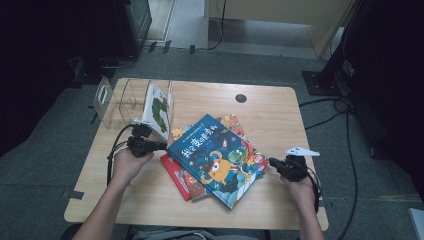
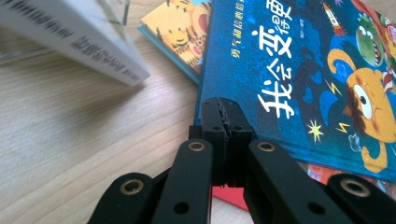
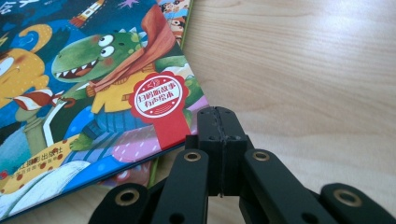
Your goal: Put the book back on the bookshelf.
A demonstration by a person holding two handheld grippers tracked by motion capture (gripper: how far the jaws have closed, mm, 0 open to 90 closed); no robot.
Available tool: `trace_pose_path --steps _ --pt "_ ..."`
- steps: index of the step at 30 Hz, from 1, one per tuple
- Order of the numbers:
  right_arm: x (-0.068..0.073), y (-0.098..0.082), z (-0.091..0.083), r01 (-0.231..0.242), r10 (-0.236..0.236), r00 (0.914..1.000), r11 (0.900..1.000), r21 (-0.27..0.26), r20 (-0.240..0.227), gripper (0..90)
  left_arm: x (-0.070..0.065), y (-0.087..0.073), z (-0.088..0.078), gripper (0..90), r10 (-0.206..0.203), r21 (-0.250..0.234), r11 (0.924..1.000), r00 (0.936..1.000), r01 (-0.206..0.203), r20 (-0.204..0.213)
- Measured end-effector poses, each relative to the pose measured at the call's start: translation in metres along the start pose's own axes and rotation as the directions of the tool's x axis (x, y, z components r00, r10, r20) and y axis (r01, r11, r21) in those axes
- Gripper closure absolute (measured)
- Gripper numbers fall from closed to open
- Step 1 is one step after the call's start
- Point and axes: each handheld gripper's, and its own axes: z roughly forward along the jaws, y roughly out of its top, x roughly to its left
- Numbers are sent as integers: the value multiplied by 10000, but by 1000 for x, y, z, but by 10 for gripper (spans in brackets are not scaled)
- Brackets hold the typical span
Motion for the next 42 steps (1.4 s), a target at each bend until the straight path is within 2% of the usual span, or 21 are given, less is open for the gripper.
trace_pose_path --steps 8,13,15,21,25,28,31,34,35,36,39,41,42 --pt "-6 15 13 22 -21 10000 9998 180 -96 900 7 -4 -1 900 -307 -45 9995 9994 306 -147" --pt "-10 21 20 -389 383 9990 9989 251 211 900 10 -5 2 900 -335 20 9994 9988 336 -355" --pt "-11 18 21 -544 544 9983 9985 -17 187 900 10 -5 5 900 -352 50 9994 9984 354 -449" --pt "-5 16 15 -139 142 9999 9996 -264 98 900 11 -5 10 900 -297 116 9995 9983 303 -494" --pt "-1 15 14 71 -71 10000 9998 -177 19 900 11 -5 13 900 -291 150 9994 9985 298 -470" --pt "1 13 12 261 -261 9997 9996 -55 18 900 8 -5 14 900 -133 156 9998 9987 141 -483" --pt "0 11 12 151 -150 9999 9999 20 -64 900 9 -5 14 900 -195 139 9997 9992 200 -348" --pt "-1 11 12 127 -127 9999 9999 54 -61 900 6 -6 13 900 -108 167 9998 9997 111 -227" --pt "-2 11 12 101 -101 9999 9999 55 -74 900 3 -6 13 900 -1 227 9997 10000 3 -96" --pt "-2 11 13 81 -81 10000 10000 52 -53 900 1 -6 13 900 112 254 9996 9998 -108 -137" --pt "-3 12 13 7 -7 10000 10000 50 -48 900 0 -7 14 900 70 296 9995 10000 -69 -10" --pt "-3 13 13 45 -45 10000 10000 20 -61 900 -1 -7 14 900 72 190 9998 9999 -70 -141" --pt "-3 13 13 31 -31 10000 10000 -1 -83 900 -1 -7 13 900 94 136 9999 9993 -89 -368"
